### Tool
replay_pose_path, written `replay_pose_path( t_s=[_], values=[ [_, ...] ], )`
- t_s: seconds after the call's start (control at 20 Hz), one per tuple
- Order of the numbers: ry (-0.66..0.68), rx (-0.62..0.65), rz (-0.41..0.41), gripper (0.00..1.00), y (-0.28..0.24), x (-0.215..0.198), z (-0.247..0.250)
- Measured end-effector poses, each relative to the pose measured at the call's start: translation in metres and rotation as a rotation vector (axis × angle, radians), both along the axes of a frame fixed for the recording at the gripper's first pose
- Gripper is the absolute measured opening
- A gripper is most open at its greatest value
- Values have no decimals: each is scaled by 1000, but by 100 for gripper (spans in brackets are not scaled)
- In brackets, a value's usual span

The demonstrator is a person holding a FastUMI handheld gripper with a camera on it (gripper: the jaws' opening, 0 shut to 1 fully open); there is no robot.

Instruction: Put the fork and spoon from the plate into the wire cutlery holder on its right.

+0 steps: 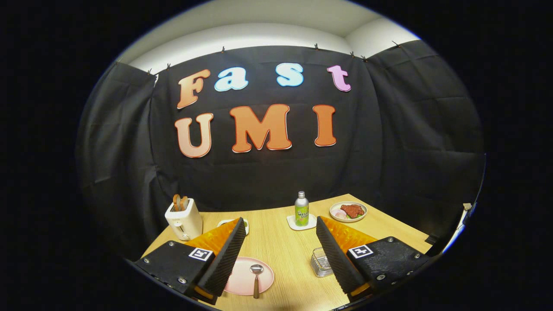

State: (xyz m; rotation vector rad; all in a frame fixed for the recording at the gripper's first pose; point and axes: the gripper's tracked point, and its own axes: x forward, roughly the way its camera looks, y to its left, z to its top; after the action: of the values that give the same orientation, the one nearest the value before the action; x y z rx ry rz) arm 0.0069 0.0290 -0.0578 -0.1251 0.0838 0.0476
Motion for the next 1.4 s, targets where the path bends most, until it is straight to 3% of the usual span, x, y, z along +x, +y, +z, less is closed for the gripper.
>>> replay_pose_path(
  t_s=[0.9,1.1,1.4],
  values=[
    [376,-207,146,98,56,26,-232],
    [448,-227,152,86,57,26,-264],
    [495,-267,112,54,45,34,-284]
  ],
)
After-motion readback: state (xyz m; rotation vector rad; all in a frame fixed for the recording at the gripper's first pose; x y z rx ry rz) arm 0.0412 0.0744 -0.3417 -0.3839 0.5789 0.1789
